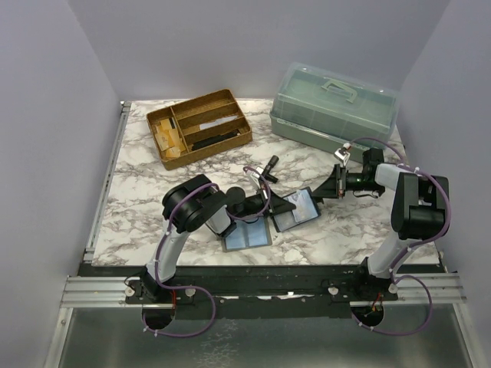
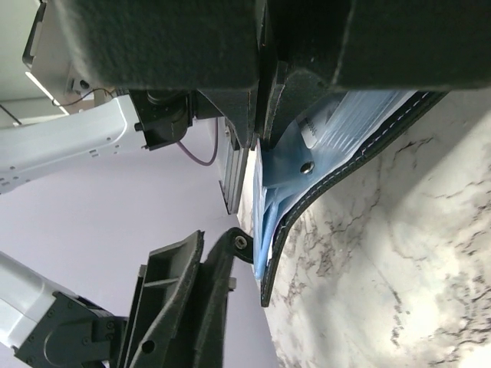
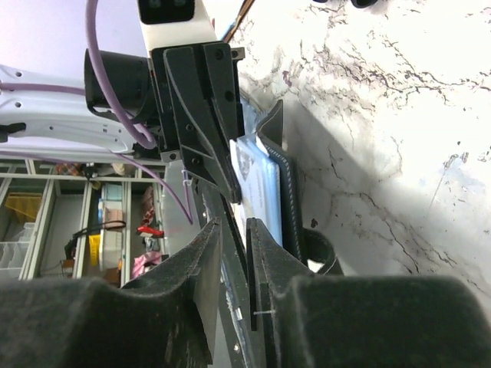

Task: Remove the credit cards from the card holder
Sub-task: Remove the credit card from the card holder.

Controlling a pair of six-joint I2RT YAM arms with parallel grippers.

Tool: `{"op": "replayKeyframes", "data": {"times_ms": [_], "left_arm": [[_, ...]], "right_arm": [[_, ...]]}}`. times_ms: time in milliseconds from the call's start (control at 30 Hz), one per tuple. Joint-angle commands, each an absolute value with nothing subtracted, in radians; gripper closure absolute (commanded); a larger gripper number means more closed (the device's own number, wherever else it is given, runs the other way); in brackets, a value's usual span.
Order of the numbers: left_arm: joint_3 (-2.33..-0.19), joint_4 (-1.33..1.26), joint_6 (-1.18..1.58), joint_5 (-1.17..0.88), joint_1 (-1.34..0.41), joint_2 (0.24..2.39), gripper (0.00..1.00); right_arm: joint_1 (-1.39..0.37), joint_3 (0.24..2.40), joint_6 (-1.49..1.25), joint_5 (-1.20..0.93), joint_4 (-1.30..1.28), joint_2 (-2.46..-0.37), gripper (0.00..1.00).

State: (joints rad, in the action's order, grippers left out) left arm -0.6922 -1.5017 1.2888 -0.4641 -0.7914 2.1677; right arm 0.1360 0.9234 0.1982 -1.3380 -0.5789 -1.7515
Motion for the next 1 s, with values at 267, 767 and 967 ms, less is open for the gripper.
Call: {"op": "replayKeyframes", "data": {"times_ms": [267,767,967], "left_arm": [[-0.760,-1.656,1.254,-0.564,-0.793,2.146,1.00],[-0.815,-1.656,1.276,-0.584,-0.800,2.149,1.00],[-0.795,-1.656,1.271,-0.598,-0.794,2.152,1.00]], "right_arm": [[0.120,0.943,0.196,-1.315,-0.584,-1.744,0.64],[0.078,0.958,0.252,-1.355,-0.630,-1.737,0.60],[0.082,0.960,0.254,-1.412,-0.630,-1.732,0.99]]}}
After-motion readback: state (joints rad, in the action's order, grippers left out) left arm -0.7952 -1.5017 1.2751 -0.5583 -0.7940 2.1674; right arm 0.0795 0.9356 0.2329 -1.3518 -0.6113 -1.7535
